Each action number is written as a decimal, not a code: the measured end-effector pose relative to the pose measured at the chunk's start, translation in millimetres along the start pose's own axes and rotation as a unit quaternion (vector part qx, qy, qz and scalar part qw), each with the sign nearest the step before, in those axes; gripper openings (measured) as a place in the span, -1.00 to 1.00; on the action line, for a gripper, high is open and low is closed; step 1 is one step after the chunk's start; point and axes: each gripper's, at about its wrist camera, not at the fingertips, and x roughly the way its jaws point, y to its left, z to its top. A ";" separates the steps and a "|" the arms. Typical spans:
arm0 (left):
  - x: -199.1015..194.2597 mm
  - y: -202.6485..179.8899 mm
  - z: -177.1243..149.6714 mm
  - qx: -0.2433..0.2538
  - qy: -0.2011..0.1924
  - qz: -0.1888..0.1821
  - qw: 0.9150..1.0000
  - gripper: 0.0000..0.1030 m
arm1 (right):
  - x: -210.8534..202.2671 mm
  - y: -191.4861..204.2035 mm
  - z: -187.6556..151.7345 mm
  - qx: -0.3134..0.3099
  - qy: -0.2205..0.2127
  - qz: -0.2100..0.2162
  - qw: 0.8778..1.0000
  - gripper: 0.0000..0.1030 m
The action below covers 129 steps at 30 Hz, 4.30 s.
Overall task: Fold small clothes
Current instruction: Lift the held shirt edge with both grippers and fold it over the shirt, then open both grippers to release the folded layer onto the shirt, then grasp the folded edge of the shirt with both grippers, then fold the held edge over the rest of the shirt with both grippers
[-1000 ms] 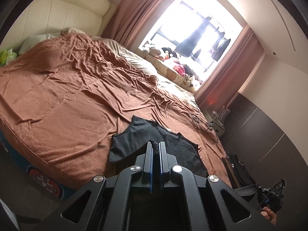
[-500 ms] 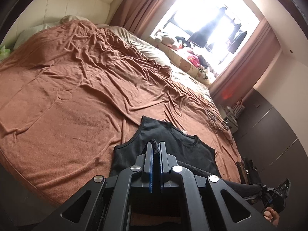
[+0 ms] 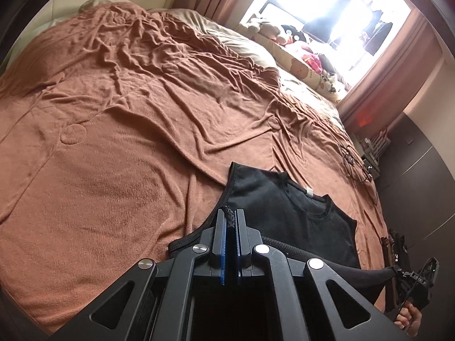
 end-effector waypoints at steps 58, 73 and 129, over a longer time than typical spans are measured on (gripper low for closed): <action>153.9 -9.6 7.2 0.275 0.171 0.156 0.933 0.55 | 149.7 62.6 14.0 -0.312 0.133 -0.250 0.907 0.31; 186.7 -5.2 50.1 0.204 0.142 0.122 0.961 0.15 | 183.4 50.6 48.0 -0.279 0.097 -0.224 0.929 -0.37; 213.7 -43.6 125.2 0.209 0.082 0.144 0.964 -0.90 | 208.7 88.6 112.0 -0.264 0.045 -0.214 0.939 -0.98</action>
